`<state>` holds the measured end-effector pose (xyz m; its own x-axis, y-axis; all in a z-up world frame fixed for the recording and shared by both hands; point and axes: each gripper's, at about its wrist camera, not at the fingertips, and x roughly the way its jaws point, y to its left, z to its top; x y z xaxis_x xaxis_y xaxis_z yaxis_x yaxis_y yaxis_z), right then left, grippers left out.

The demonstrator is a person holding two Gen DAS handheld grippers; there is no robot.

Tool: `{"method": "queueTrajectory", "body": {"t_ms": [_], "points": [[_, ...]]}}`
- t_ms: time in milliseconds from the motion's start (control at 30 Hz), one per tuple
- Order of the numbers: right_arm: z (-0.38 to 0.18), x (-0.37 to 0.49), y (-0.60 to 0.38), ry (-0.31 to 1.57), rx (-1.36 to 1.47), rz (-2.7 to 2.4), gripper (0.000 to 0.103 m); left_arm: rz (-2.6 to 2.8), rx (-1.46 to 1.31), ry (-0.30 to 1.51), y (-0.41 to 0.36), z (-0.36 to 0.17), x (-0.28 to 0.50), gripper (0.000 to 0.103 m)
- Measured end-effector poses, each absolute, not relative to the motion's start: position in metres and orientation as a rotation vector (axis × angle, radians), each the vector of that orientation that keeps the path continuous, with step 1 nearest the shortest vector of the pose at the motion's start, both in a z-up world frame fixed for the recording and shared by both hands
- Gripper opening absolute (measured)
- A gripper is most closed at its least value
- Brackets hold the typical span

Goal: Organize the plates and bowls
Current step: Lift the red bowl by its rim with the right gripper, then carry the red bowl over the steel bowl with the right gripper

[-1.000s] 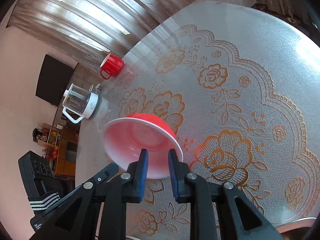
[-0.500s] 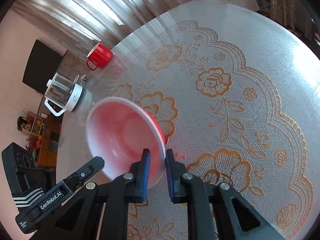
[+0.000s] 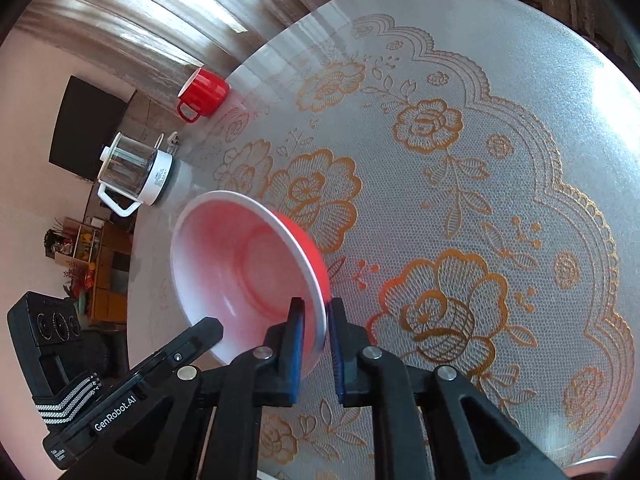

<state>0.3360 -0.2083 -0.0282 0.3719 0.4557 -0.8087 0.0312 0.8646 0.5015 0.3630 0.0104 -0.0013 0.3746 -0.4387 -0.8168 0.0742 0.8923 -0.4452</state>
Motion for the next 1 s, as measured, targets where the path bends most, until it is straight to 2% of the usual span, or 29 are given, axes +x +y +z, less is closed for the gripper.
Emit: {"method": "queueTrajectory", "body": {"t_ms": [300,433,567,700,800,1000], "points": [[-0.030,0.293,-0.213,1.203,0.478,0.268,0.015,-0.348,-0.290,1.190,-0.001,-0.010,0.331,0.009],[-0.031,0.292,-0.210,1.182,0.480,0.248,0.021,-0.331,-0.280,1.191,-0.005,-0.018,0.331,0.019],[-0.030,0.294,-0.203,1.152,0.463,0.226,0.021,-0.307,-0.256,1.168,-0.004,-0.019,0.333,0.020],[-0.027,0.295,-0.199,1.131,0.439,0.209,0.021,-0.284,-0.231,1.130,-0.001,-0.015,0.333,0.026],[-0.023,0.295,-0.194,1.106,0.378,0.182,0.027,-0.269,-0.219,1.111,0.001,-0.014,0.335,0.027],[-0.013,0.291,-0.191,1.062,0.277,0.181,0.033,-0.265,-0.236,1.090,0.009,-0.008,0.334,0.038]]}}
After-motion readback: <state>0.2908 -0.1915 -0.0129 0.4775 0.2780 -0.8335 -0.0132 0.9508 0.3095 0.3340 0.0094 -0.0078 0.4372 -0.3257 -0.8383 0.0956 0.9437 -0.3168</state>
